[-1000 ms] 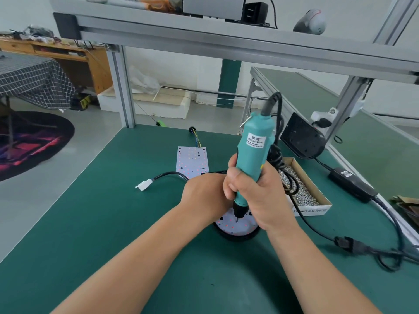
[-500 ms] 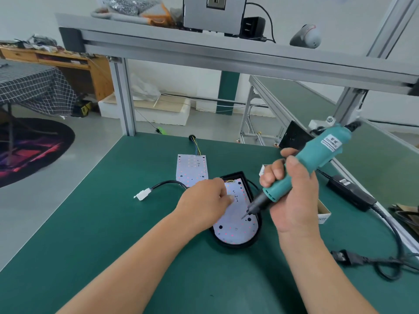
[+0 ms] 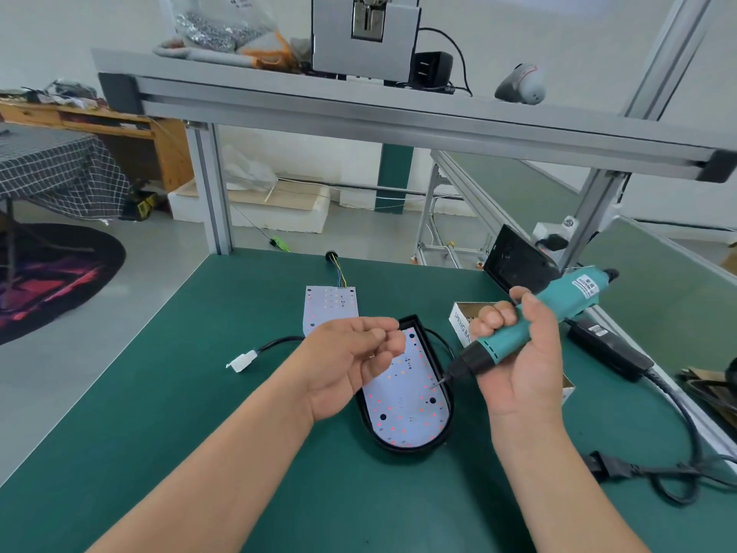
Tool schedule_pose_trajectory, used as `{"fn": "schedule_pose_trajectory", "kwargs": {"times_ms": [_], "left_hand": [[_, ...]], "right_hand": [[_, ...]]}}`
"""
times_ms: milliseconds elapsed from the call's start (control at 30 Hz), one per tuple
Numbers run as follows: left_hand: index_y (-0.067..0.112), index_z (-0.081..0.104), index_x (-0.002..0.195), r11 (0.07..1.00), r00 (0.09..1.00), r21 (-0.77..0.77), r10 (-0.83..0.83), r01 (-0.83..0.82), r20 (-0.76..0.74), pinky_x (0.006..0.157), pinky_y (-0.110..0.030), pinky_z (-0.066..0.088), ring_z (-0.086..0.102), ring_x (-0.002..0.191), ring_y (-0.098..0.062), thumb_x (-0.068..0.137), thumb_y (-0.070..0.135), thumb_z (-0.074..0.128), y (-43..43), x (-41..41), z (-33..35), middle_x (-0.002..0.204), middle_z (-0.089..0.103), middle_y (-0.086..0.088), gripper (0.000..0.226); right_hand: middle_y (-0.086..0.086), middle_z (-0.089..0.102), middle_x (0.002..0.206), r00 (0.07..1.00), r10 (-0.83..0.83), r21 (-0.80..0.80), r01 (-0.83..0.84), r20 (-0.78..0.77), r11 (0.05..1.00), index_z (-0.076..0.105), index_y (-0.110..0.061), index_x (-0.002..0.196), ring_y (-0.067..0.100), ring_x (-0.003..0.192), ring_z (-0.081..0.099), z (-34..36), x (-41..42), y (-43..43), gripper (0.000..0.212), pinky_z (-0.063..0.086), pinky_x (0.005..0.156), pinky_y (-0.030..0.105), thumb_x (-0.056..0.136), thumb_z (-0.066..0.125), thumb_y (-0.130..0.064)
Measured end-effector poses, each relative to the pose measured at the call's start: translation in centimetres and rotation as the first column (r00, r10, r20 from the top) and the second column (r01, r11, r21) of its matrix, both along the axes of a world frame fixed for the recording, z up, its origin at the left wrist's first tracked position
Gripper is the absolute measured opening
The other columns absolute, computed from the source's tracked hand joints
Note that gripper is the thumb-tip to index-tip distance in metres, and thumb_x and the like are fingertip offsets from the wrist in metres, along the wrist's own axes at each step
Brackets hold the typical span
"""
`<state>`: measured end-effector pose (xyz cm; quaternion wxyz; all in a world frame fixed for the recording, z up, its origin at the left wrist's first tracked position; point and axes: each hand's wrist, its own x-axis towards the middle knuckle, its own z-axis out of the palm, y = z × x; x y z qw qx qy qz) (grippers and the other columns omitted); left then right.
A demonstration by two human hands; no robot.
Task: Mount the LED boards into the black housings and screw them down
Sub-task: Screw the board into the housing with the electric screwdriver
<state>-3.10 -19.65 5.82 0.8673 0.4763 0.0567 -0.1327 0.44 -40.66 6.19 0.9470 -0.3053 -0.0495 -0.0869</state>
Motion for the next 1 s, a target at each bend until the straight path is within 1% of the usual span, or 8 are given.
{"fn": "schedule_pose_trajectory", "kwargs": {"times_ms": [100,200,300,400,533,700,867,1000], "left_hand": [[-0.001,0.068,0.114,0.993,0.998,0.109,-0.045,0.041,0.039,0.051,-0.015,0.05,0.063,0.063,-0.007,0.107,0.004,0.057,-0.6,-0.3,-0.2,0.088,0.075,-0.007,0.014],[0.006,0.071,0.101,0.972,0.99,0.216,-0.112,0.091,0.09,0.049,-0.016,0.042,0.054,0.06,-0.007,0.105,0.012,0.064,-1.2,-0.7,-0.6,0.089,0.073,-0.008,0.01],[0.012,0.075,0.093,0.963,0.982,0.239,-0.155,0.126,0.11,0.048,-0.017,0.038,0.05,0.059,-0.009,0.1,0.015,0.071,-1.8,-1.0,-0.8,0.086,0.068,-0.006,0.009],[0.016,0.081,0.09,0.956,0.979,0.259,-0.173,0.141,0.105,0.049,-0.017,0.039,0.05,0.058,-0.008,0.098,0.013,0.074,-1.9,-1.1,-1.0,0.087,0.07,-0.006,0.011],[0.015,0.084,0.093,0.941,0.976,0.298,-0.196,0.16,0.094,0.05,-0.018,0.04,0.051,0.056,-0.009,0.097,0.006,0.073,-1.8,-1.0,-1.1,0.087,0.071,-0.008,0.015],[0.017,0.085,0.103,0.894,0.962,0.41,-0.248,0.181,0.116,0.054,-0.019,0.038,0.045,0.058,-0.012,0.098,0.007,0.073,-2.0,-1.1,-1.4,0.085,0.061,-0.013,0.017],[0.015,0.083,0.107,0.88,0.948,0.43,-0.286,0.203,0.137,0.054,-0.019,0.039,0.045,0.056,-0.011,0.099,0.004,0.069,-2.3,-1.2,-1.7,0.072,0.066,-0.002,0.019],[0.012,0.077,0.113,0.877,0.931,0.428,-0.317,0.216,0.18,0.053,-0.019,0.04,0.048,0.057,-0.012,0.098,0.001,0.07,-2.5,-1.3,-1.6,0.09,0.07,-0.006,0.019]], "right_hand": [[-0.002,0.045,0.074,1.0,-0.007,0.022,0.007,-0.007,1.0,0.058,-0.015,0.101,0.013,0.066,0.048,0.2,-0.2,0.0,0.005,0.045,0.063,0.024,0.099,0.06,-0.019],[-0.002,0.044,0.076,1.0,-0.012,0.048,0.012,-0.01,0.999,0.058,-0.014,0.1,0.014,0.068,0.048,0.5,-0.3,-0.1,0.006,0.044,0.065,0.024,0.099,0.06,-0.019],[-0.002,0.044,0.076,1.0,-0.019,0.06,0.019,-0.001,0.998,0.058,-0.014,0.099,0.014,0.068,0.048,0.8,-0.5,-0.2,0.006,0.044,0.065,0.025,0.099,0.06,-0.02],[-0.002,0.044,0.076,1.0,-0.02,0.071,0.02,0.005,0.997,0.058,-0.015,0.1,0.014,0.068,0.048,0.9,-0.6,-0.4,0.007,0.046,0.066,0.026,0.098,0.062,-0.02],[-0.002,0.045,0.077,1.0,-0.021,0.097,0.019,0.016,0.995,0.058,-0.015,0.101,0.014,0.068,0.048,1.0,-0.5,-0.7,0.009,0.047,0.066,0.025,0.098,0.063,-0.021],[-0.002,0.045,0.076,0.999,-0.027,0.112,0.023,0.035,0.993,0.058,-0.014,0.102,0.014,0.068,0.049,1.0,-0.4,-0.9,0.008,0.047,0.065,0.026,0.098,0.061,-0.02],[-0.002,0.045,0.076,0.999,-0.034,0.12,0.03,0.035,0.992,0.057,-0.014,0.101,0.014,0.067,0.049,1.2,-0.3,-0.9,0.007,0.047,0.064,0.026,0.098,0.061,-0.019],[-0.002,0.044,0.075,0.999,-0.026,0.11,0.023,0.034,0.994,0.057,-0.014,0.1,0.014,0.066,0.048,1.2,-0.4,-0.8,0.006,0.047,0.063,0.026,0.099,0.06,-0.019]]}}
